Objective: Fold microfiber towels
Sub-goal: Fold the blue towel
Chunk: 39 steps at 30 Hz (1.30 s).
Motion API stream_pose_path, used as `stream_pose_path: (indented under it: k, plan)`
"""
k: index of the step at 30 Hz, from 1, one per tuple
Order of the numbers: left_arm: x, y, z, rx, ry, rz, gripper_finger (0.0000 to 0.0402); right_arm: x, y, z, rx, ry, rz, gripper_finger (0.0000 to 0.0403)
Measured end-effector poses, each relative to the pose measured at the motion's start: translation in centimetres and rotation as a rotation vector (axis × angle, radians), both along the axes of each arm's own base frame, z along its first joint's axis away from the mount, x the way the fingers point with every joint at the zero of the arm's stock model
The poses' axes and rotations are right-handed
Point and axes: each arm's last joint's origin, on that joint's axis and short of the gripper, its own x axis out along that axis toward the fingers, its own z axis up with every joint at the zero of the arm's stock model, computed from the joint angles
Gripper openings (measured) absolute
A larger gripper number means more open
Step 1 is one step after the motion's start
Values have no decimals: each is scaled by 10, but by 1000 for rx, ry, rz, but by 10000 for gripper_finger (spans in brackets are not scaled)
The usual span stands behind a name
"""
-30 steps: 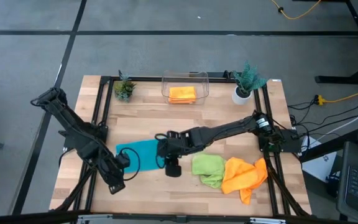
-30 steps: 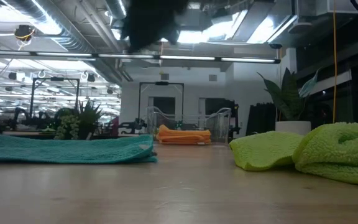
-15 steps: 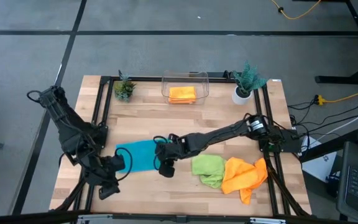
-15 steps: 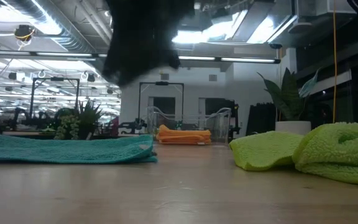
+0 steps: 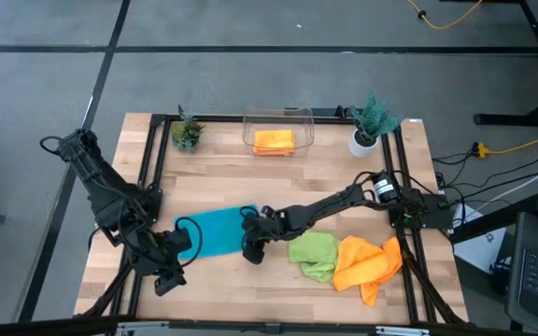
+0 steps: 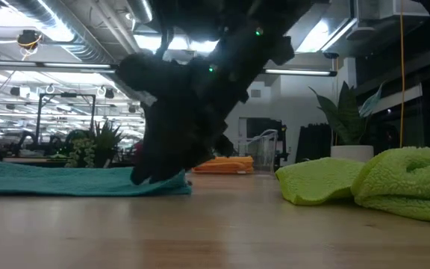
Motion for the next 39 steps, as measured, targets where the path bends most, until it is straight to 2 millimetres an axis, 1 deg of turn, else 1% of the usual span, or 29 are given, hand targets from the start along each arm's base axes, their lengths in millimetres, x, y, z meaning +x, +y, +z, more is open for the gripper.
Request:
stream_pose_path:
  k: [3,6,9,12,14,16,18,19,21,23,27,31,34,37,39]
  plan:
    - [0,0,0,3,3,0,154,1,-15,-4,-45,-2,-10,154]
    - [0,0,0,4,4,0,154,4,-38,-5,-69,0,-28,154]
    - [0,0,0,5,4,0,154,8,-66,-4,-102,-12,-47,154]
    - [0,0,0,14,-6,-8,154,13,-101,0,-110,-54,-111,154]
    - [0,1,0,43,-34,-17,154,16,-124,3,-101,-103,-171,154]
    - [1,2,0,73,-63,-16,154,17,-143,6,-55,-139,-221,154]
    - [2,2,0,85,-74,-7,154,18,-156,8,25,-177,-239,154]
    - [2,2,0,87,-77,-4,154,19,-158,10,59,-196,-235,154]
    - [2,2,0,88,-77,-5,154,22,-152,14,77,-235,-198,154]
    - [2,2,0,89,-78,-6,154,26,-137,18,70,-272,-147,154]
    - [2,2,0,91,-80,-3,154,32,-95,26,42,-366,-57,154]
    - [2,3,0,107,-96,15,154,33,-52,33,30,-441,-1,154]
    - [3,3,0,120,-109,29,154,37,-28,39,37,-534,21,154]
    - [3,4,0,129,-118,41,154,54,-16,39,52,-551,46,154]
    - [3,4,0,129,-121,43,154,72,-9,35,82,-530,96,154]
